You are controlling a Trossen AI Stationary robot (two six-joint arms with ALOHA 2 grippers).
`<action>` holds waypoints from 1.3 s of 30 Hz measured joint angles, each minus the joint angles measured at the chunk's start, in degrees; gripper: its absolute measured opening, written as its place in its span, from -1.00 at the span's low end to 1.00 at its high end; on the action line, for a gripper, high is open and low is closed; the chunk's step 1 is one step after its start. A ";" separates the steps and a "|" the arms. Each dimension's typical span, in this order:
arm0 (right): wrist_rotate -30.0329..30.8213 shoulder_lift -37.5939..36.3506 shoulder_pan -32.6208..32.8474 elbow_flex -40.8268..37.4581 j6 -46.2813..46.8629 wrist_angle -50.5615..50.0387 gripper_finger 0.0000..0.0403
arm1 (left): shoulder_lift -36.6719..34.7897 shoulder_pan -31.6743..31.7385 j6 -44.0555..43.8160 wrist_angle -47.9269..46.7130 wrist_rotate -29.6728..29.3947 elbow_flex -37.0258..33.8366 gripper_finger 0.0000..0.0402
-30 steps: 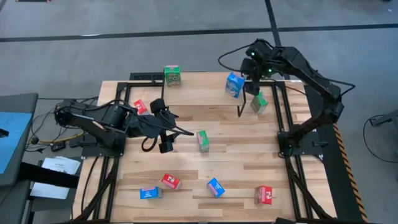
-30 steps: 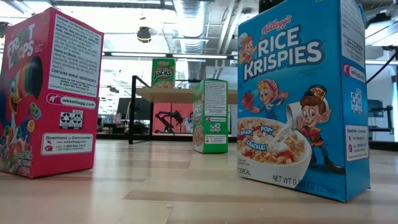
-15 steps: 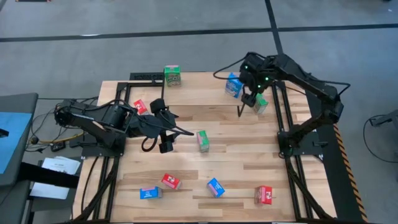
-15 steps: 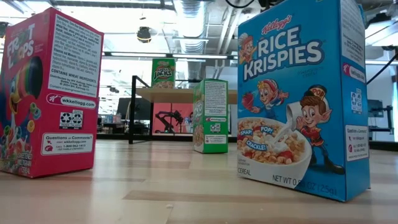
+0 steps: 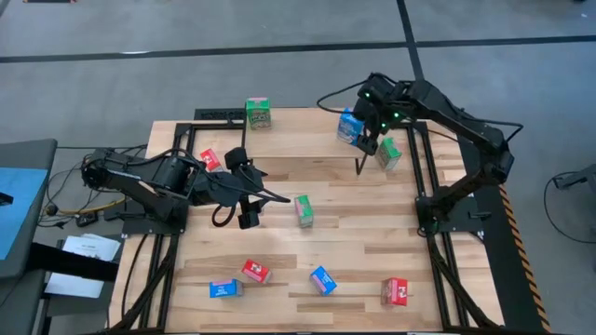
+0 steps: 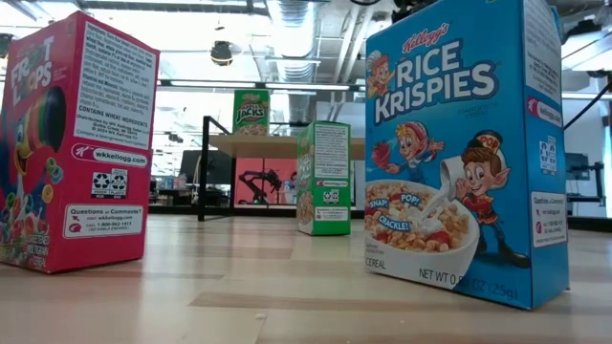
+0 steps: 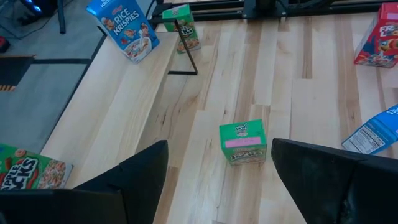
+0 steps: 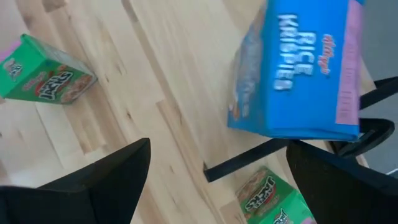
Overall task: Stack cereal on shelf
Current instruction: Put the top right blue cereal box on the shelf
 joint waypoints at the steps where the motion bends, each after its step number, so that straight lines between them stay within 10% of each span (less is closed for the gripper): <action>1: -0.01 0.08 -0.52 0.00 -0.42 0.08 0.99 | -0.01 0.00 0.00 0.01 0.00 0.00 0.38; 39: -3.33 -6.28 0.62 0.11 3.68 -1.95 0.99 | -0.01 0.01 0.00 0.01 0.00 0.00 0.38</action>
